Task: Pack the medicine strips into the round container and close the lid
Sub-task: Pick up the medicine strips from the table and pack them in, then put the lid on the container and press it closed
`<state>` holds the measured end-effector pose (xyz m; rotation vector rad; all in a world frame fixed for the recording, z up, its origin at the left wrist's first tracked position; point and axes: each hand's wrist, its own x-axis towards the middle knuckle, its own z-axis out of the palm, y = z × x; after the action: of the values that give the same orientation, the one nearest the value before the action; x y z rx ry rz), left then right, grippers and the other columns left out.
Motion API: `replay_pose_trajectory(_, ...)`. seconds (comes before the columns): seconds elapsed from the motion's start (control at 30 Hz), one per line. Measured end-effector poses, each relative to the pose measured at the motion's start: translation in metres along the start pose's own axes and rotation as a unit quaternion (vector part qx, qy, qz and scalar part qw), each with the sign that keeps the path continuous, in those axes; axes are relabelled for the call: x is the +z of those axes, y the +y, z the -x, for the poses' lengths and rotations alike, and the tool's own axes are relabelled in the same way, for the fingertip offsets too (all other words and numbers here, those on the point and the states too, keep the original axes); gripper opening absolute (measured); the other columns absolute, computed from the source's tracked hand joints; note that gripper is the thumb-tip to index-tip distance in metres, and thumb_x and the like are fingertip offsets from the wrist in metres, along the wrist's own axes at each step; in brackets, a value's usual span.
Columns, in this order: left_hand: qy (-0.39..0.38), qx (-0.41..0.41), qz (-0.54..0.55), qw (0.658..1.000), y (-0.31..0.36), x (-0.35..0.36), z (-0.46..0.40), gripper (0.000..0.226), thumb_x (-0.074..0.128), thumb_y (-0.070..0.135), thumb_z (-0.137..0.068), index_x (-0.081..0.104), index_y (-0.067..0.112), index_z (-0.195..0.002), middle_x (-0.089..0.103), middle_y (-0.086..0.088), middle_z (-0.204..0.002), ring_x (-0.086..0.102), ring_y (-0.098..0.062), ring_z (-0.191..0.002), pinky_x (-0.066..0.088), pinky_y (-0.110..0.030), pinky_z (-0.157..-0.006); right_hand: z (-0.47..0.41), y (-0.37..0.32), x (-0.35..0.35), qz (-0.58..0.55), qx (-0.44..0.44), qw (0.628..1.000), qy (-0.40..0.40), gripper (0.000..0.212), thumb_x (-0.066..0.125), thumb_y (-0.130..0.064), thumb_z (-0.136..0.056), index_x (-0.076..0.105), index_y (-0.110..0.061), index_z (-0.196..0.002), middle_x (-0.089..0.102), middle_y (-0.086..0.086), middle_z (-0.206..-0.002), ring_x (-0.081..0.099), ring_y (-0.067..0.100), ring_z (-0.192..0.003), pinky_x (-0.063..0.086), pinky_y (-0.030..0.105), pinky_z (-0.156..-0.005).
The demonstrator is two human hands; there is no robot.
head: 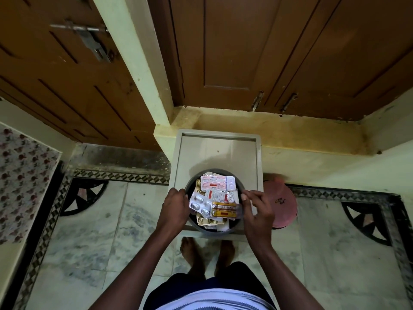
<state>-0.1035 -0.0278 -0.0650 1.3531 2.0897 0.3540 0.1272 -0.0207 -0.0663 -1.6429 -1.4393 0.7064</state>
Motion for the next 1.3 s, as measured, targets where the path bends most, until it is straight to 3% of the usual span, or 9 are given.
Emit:
replay_pose_trajectory(0.17,0.008,0.008,0.035,0.999,-0.009,-0.006,-0.003,0.028,0.043,0.018,-0.107,0.066,0.004,-0.101,0.052,-0.01,-0.097,0.065,-0.035,-0.084,0.058,-0.042,-0.078,-0.001,0.017,-0.004,-0.034,0.123,0.99,0.063,0.025,0.057,-0.024,-0.104,0.076,-0.011,-0.112,0.075,0.003,-0.107,0.069,0.018,-0.102,0.056,0.04,-0.09)
replay_pose_trajectory(0.33,0.042,-0.002,0.077,0.996,-0.019,-0.016,-0.007,0.029,0.046,0.017,-0.106,0.07,0.002,-0.108,0.057,-0.012,-0.099,0.068,-0.035,-0.084,0.063,-0.049,-0.071,0.001,0.026,0.005,-0.006,0.182,0.983,-0.028,0.019,0.062,-0.018,-0.101,0.073,-0.01,-0.114,0.072,0.004,-0.106,0.067,0.021,-0.1,0.056,0.044,-0.093)
replay_pose_trajectory(0.5,0.064,-0.026,0.096,0.993,-0.03,-0.029,-0.014,0.028,0.046,0.014,-0.105,0.071,0.005,-0.095,0.065,-0.019,-0.093,0.071,-0.031,-0.077,0.062,-0.028,-0.051,-0.002,0.024,0.021,0.077,0.169,0.977,-0.108,0.028,0.077,-0.032,-0.088,0.071,-0.015,-0.109,0.067,0.005,-0.095,0.064,0.02,-0.087,0.049,0.031,-0.075)
replay_pose_trajectory(0.63,0.079,-0.032,0.093,0.992,-0.029,-0.038,-0.018,0.027,0.048,0.01,-0.106,0.071,-0.002,-0.096,0.057,-0.011,-0.086,0.064,-0.024,-0.072,0.053,-0.016,-0.045,-0.01,0.024,0.027,0.14,0.172,0.968,-0.12,0.01,0.069,-0.011,-0.084,0.063,-0.01,-0.092,0.065,0.006,-0.084,0.063,0.028,-0.081,0.04,0.032,-0.066)
replay_pose_trajectory(0.77,0.084,-0.032,0.115,0.989,-0.04,-0.038,-0.024,0.03,0.047,0.015,-0.106,0.071,0.0,-0.097,0.059,-0.02,-0.101,0.071,-0.034,-0.081,0.065,-0.038,-0.054,-0.024,0.016,0.015,0.112,0.223,0.965,-0.081,0.003,0.058,-0.003,-0.091,0.059,-0.005,-0.089,0.064,0.01,-0.08,0.063,0.033,-0.079,0.039,0.033,-0.064)
replay_pose_trajectory(0.87,0.08,-0.042,0.129,0.988,-0.042,-0.037,-0.026,0.03,0.048,0.015,-0.106,0.071,-0.002,-0.099,0.06,-0.022,-0.105,0.072,-0.033,-0.08,0.065,-0.037,-0.052,-0.034,0.0,-0.002,0.092,0.232,0.968,-0.03,0.008,0.052,-0.004,-0.095,0.058,-0.007,-0.09,0.064,0.015,-0.08,0.062,0.035,-0.076,0.037,0.033,-0.06)
replay_pose_trajectory(0.93,0.076,-0.043,0.132,0.987,-0.04,-0.035,-0.024,0.028,0.048,0.013,-0.106,0.071,-0.002,-0.101,0.062,-0.022,-0.101,0.072,-0.033,-0.078,0.062,-0.028,-0.048,-0.041,-0.018,-0.013,0.081,0.212,0.974,0.029,0.011,0.051,-0.003,-0.098,0.056,-0.011,-0.092,0.062,0.011,-0.077,0.059,0.03,-0.07,0.039,0.03,-0.055)
replay_pose_trajectory(1.07,0.059,-0.039,0.13,0.989,-0.039,-0.024,-0.025,0.029,0.049,0.015,-0.106,0.072,0.0,-0.097,0.064,-0.019,-0.098,0.072,-0.028,-0.076,0.06,-0.024,-0.046,-0.055,-0.041,-0.027,0.092,0.123,0.98,0.128,0.006,0.058,-0.003,-0.097,0.06,-0.008,-0.1,0.063,0.008,-0.084,0.055,0.018,-0.068,0.036,0.001,-0.055)
replay_pose_trajectory(1.3,0.035,-0.01,0.112,0.993,-0.036,0.002,-0.031,0.028,0.049,0.021,-0.104,0.064,0.012,-0.082,0.06,-0.014,-0.088,0.07,-0.03,-0.073,0.063,-0.042,-0.05,-0.055,-0.053,-0.019,0.162,-0.133,0.97,0.121,0.027,0.062,0.012,-0.083,0.068,0.008,-0.109,0.072,0.022,-0.1,0.068,0.029,-0.092,0.05,0.022,-0.09)
